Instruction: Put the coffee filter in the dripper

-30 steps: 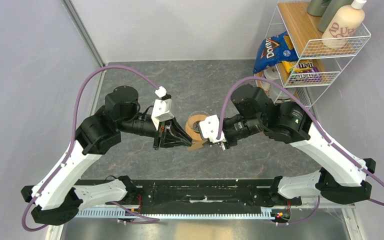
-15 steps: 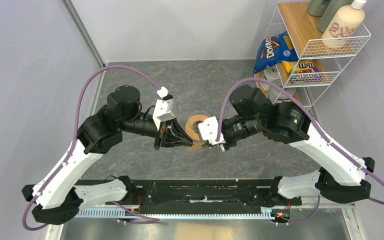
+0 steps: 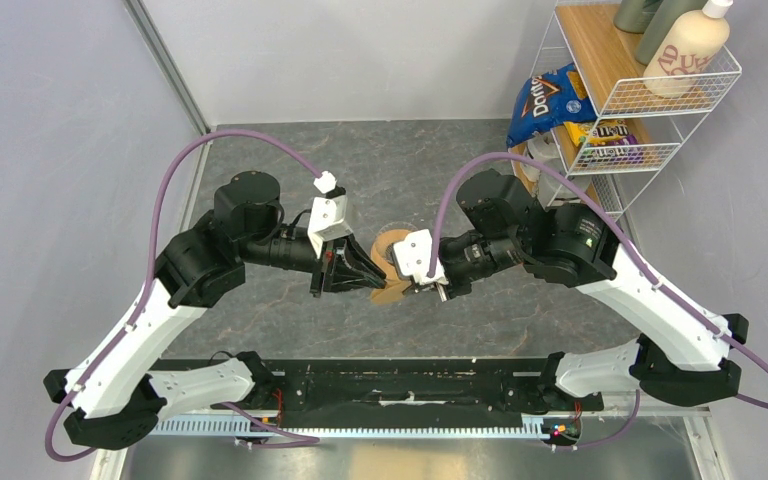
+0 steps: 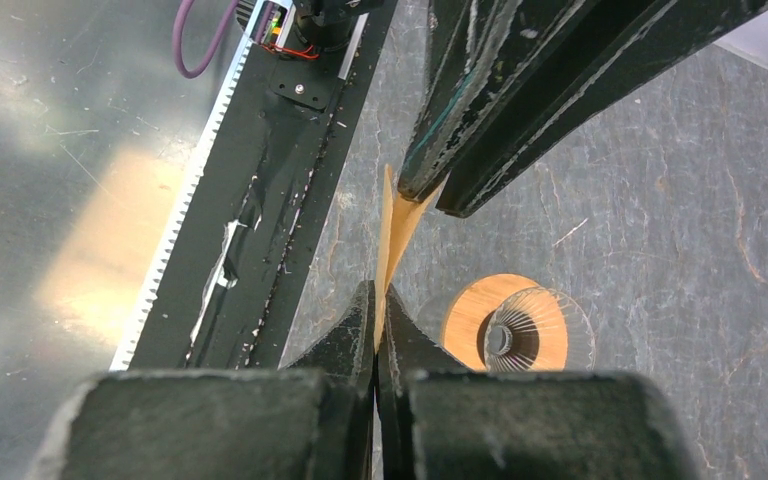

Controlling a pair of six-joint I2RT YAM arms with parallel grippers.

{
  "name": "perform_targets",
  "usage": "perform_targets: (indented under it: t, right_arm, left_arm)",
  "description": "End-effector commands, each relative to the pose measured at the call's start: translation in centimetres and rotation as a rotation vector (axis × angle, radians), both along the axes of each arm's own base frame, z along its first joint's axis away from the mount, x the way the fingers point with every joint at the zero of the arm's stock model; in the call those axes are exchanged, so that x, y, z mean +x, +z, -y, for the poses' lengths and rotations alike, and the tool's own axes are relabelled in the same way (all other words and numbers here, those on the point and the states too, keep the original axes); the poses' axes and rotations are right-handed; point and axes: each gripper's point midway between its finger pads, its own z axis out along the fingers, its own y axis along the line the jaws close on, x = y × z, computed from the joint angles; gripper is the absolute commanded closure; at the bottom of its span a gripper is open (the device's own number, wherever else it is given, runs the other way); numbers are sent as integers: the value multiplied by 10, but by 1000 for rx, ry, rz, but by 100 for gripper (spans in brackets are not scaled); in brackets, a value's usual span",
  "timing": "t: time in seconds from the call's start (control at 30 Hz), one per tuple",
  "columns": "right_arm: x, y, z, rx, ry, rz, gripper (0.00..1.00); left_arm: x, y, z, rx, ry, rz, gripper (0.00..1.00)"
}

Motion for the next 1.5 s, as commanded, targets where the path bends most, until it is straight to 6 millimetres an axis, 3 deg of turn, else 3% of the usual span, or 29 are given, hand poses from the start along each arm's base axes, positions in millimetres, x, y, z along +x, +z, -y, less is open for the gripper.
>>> perform_targets:
  t: [0.0, 0.17, 0.43, 0.63, 0.77, 0.8, 0.87, 1.03, 1.33, 1.43, 1.47]
  right_arm:
    - [3, 17, -7, 54, -30, -2, 100]
    - [5, 18, -10, 62, -45, -6, 100]
    - [3, 21, -12, 77, -1, 20, 100]
    - [11, 23, -16, 71, -40, 21, 100]
    - [29, 26, -12, 81, -183, 23, 100]
    - [34, 27, -8, 82, -224, 22, 96]
    - [38, 29, -2, 87, -265, 9, 77]
    - [35, 21, 9, 63, -282, -31, 57]
    - [27, 10, 12, 43, -237, -53, 61]
    - [23, 8, 11, 37, -211, -60, 71]
    - [22, 6, 11, 30, -206, -62, 79]
  left_arm:
    - [3, 3, 2, -22, -4, 48, 76]
    - [2, 1, 2, -20, -16, 57, 72]
    - [14, -2, 13, -16, 56, -69, 98]
    - [15, -7, 18, -14, 74, -144, 98]
    - [23, -8, 13, -13, 133, -153, 98]
    - [22, -7, 12, -23, 132, -160, 98]
    - [23, -2, 9, -52, 133, -169, 98]
    - [19, 10, 7, -95, 106, -132, 98]
    - [2, 20, 5, -138, 19, -121, 98]
    - [4, 23, 4, -149, 35, -118, 98]
    - [6, 23, 4, -149, 41, -116, 98]
